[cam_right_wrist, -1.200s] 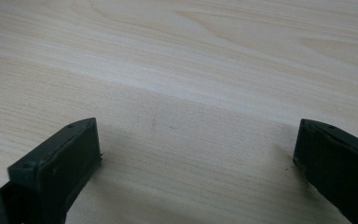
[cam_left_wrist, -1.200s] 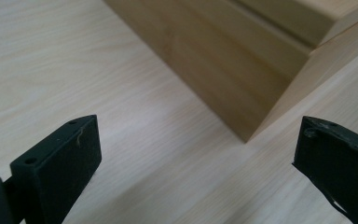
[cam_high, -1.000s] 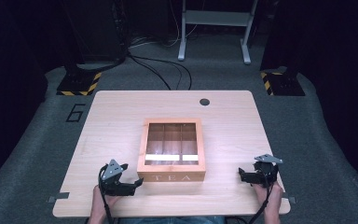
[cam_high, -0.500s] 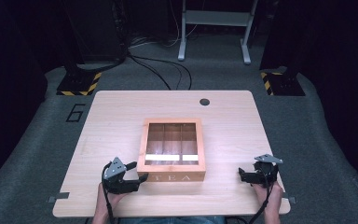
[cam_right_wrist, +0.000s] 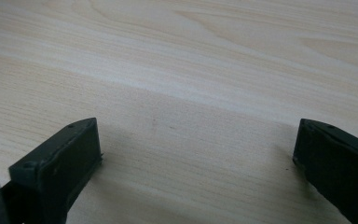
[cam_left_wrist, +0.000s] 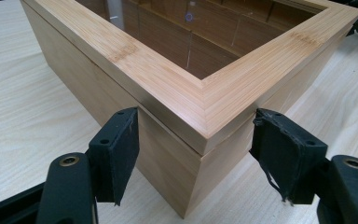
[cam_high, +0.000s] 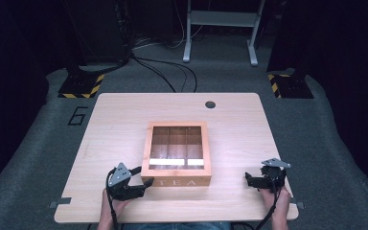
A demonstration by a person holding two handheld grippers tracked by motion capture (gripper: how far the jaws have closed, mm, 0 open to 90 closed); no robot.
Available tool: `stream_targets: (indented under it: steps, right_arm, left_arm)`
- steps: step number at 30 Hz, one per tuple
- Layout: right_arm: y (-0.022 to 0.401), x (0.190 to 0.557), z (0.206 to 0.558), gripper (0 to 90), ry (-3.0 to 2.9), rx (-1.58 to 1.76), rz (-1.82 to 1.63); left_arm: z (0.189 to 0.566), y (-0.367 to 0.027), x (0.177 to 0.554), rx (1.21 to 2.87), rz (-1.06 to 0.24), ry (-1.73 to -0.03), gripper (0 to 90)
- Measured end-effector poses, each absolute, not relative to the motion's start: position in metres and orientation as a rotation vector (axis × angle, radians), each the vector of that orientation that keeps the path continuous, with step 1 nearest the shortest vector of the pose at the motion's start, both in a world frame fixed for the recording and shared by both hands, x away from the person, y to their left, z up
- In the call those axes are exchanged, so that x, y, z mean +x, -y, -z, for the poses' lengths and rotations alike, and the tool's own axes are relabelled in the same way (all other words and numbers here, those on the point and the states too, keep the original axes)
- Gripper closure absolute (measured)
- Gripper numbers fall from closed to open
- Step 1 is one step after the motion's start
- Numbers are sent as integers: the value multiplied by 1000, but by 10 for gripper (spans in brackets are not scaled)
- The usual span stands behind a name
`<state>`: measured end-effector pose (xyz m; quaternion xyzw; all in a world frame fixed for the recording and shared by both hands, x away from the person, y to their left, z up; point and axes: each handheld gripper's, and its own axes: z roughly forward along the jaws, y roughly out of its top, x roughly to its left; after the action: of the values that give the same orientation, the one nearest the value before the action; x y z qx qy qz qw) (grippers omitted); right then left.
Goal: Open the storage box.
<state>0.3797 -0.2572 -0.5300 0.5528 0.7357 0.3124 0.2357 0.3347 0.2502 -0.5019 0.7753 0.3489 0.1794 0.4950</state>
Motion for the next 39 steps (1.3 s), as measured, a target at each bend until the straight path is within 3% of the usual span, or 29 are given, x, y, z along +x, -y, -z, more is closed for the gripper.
stream_targets:
  steps: [39]
  right_arm:
    - [257, 380, 530, 3, -2017, 1517, -856]
  left_arm:
    - [493, -244, 332, 1752, -539, -842, 360]
